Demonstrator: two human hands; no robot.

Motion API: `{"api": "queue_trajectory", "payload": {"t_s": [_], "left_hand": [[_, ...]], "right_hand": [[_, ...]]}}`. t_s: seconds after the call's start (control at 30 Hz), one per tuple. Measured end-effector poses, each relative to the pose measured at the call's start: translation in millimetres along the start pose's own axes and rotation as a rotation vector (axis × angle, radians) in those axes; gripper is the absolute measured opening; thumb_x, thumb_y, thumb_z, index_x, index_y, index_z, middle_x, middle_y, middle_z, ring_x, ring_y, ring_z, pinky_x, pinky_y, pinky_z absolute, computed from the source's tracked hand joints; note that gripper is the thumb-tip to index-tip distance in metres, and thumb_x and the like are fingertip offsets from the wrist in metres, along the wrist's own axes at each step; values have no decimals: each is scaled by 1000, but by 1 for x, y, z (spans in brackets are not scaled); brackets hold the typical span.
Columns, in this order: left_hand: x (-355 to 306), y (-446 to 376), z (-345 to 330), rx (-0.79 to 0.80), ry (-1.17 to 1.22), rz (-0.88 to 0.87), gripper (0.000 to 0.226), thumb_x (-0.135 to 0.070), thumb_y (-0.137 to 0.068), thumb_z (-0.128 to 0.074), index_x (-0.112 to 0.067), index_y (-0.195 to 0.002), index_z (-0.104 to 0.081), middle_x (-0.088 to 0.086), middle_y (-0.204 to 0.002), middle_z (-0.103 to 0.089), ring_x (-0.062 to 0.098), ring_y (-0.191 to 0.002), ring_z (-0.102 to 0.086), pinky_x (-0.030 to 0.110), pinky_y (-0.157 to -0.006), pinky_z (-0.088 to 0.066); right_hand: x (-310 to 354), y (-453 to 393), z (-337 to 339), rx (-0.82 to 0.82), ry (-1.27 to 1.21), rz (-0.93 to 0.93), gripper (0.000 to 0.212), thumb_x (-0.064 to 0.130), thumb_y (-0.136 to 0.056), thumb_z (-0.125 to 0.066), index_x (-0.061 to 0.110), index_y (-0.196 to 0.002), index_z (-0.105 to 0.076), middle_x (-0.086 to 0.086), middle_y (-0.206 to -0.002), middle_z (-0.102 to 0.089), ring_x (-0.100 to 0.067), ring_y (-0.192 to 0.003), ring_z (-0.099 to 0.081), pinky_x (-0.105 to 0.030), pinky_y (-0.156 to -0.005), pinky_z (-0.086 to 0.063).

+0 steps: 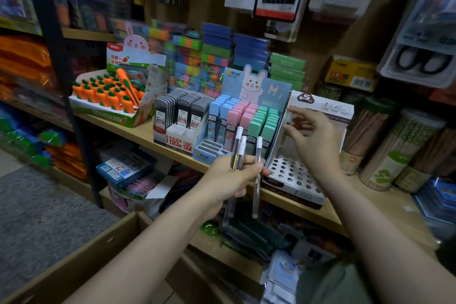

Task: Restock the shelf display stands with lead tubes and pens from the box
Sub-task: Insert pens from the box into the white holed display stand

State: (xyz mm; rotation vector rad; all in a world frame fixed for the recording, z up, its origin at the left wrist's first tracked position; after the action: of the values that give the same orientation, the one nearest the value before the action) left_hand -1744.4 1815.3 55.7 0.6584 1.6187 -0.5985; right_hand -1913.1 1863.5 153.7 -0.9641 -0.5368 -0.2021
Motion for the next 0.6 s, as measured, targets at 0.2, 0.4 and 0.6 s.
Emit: {"api": "queue_trajectory", "payload": {"t_s": [0.2,0.4,0.6], "left_hand": [[3,-1,10,-51,66,-4,25,-26,-90,-66,-9,-108,-68,6,-98,-75,6,-44,-33,17,-41,-29],[5,0,5,-80,88,9,18,-22,-87,-70,-10,-100,-72,11,-97,-74,4,-43,-35,16,-40,-28],[0,0,7,-81,141,3,20,-20,-86,-71,-7,-101,-72,-1,-74,-69,5,-43,-32,17,-39,-24]], "right_hand": [[-7,3,-2,39,17,-45,37,18,-81,-77,27,-116,-68,2,-95,-59,-12,-84,-62,-38,-85,-55],[4,12,3,18,123,-20,48,22,-83,-75,24,-129,-62,3,-106,-52,-9,-79,-57,-27,-81,-54],[37,29,-9,307,-302,-46,32,27,-89,-67,37,-120,-62,9,-89,-69,-4,-77,-67,-26,-70,-59]]}}
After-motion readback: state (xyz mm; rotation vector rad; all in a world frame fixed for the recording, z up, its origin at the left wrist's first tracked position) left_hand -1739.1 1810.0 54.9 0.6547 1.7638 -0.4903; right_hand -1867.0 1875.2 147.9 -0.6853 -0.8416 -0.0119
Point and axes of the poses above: each hand's wrist, its own y-axis away from the middle knuckle, its own z-axis out of the back of the hand, x = y × z, the point moved 8 cm from there along -y, towards the middle knuckle
